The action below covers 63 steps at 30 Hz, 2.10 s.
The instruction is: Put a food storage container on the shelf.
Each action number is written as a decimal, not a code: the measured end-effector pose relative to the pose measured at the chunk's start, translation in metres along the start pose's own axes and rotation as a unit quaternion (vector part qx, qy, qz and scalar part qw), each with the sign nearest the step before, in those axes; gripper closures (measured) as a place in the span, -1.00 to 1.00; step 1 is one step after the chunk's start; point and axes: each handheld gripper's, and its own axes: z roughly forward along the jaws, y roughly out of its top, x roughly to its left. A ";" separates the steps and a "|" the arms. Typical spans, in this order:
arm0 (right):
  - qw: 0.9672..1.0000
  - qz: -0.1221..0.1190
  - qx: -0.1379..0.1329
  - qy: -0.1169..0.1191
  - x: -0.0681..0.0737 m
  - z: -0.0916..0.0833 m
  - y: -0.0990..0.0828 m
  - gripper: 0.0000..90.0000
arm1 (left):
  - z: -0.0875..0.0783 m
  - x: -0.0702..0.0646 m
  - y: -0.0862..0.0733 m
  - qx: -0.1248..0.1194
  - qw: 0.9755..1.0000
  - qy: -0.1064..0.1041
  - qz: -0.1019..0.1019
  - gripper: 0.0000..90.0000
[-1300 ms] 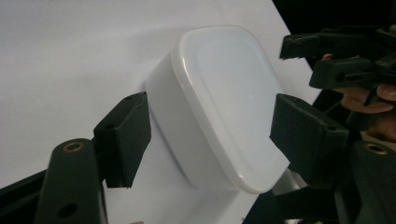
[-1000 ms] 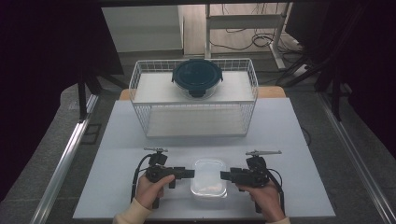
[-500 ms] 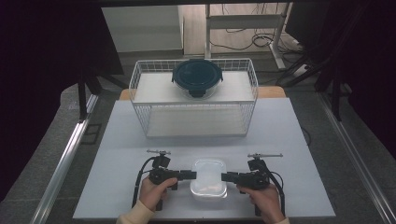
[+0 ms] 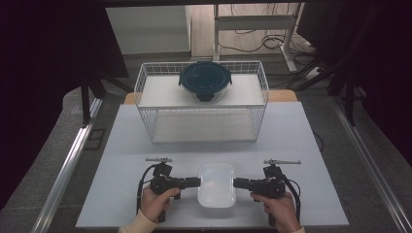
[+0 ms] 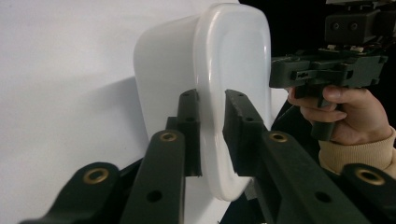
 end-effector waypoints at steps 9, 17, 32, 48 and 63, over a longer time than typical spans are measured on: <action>0.999 -0.037 -0.015 -0.011 0.013 -0.005 0.002 0.78 | -0.009 -0.014 0.002 -0.008 0.999 0.016 0.035 0.78; 0.997 -0.071 -0.032 -0.007 0.030 -0.014 0.011 0.78 | -0.023 -0.031 0.010 -0.027 0.997 0.023 0.065 0.78; 0.993 -0.106 -0.046 -0.005 0.057 -0.018 0.041 0.78 | -0.048 -0.048 0.033 -0.054 0.995 0.028 0.081 0.78; 0.987 -0.146 -0.073 -0.016 0.102 -0.044 0.099 0.77 | -0.080 -0.090 0.091 -0.080 0.988 0.040 0.124 0.78; 0.983 -0.163 -0.083 -0.006 0.131 -0.061 0.163 0.77 | -0.107 -0.120 0.151 -0.096 0.985 0.047 0.138 0.78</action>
